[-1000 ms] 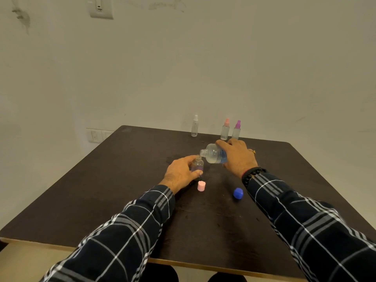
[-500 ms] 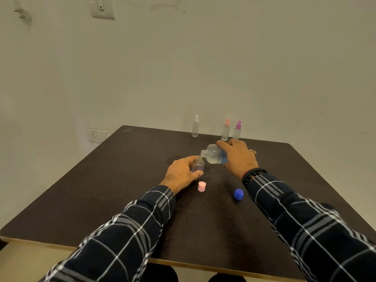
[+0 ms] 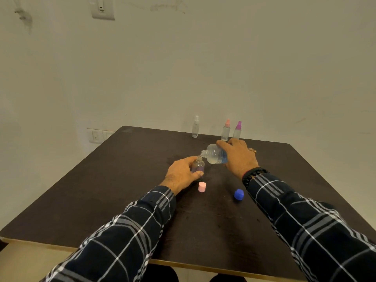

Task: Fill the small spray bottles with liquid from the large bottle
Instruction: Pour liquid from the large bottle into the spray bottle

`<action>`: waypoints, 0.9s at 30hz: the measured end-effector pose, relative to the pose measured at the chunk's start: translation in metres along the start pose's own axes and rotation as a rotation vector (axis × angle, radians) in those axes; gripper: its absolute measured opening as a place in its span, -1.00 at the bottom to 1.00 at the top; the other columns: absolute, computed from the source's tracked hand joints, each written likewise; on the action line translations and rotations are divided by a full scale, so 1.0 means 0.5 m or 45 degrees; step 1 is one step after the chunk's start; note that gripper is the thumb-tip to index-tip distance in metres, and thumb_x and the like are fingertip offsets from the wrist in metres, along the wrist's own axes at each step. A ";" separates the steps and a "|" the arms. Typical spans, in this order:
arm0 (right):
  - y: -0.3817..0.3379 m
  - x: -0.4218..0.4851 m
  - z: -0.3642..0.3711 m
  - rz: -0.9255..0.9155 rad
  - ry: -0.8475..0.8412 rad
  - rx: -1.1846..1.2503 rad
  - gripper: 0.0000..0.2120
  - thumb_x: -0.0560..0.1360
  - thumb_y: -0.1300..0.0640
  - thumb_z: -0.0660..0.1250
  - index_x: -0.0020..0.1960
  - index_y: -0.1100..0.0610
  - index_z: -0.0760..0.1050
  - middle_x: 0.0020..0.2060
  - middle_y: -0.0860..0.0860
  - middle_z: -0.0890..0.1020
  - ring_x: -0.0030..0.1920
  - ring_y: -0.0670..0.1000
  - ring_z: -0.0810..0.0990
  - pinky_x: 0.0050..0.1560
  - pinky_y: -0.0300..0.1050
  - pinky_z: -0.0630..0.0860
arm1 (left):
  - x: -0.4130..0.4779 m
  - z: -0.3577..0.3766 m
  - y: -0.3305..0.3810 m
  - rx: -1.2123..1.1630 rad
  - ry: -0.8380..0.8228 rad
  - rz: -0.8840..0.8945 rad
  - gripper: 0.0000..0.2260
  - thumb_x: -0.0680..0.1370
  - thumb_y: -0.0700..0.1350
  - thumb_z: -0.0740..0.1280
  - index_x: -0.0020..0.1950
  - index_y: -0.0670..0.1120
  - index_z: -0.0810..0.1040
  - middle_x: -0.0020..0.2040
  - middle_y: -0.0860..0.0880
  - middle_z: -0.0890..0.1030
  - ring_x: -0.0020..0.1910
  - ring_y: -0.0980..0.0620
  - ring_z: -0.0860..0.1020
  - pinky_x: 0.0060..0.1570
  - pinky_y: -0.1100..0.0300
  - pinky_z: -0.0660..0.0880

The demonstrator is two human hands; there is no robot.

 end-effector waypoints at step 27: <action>-0.007 -0.002 -0.016 -0.033 0.020 -0.057 -0.36 0.53 0.11 0.43 0.50 -0.13 0.22 0.31 0.10 0.41 0.38 0.16 0.37 0.30 0.28 0.44 | -0.002 -0.003 0.005 0.038 0.012 0.013 -0.42 0.55 0.06 0.42 0.53 0.08 0.32 0.35 -0.01 0.54 0.31 -0.01 0.50 0.34 0.03 0.44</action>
Point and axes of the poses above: each hand's wrist, its own x-axis towards the middle knuckle, its own z-axis out of the palm, y = z × x, the point moved 10 cm from there along x, towards the middle knuckle
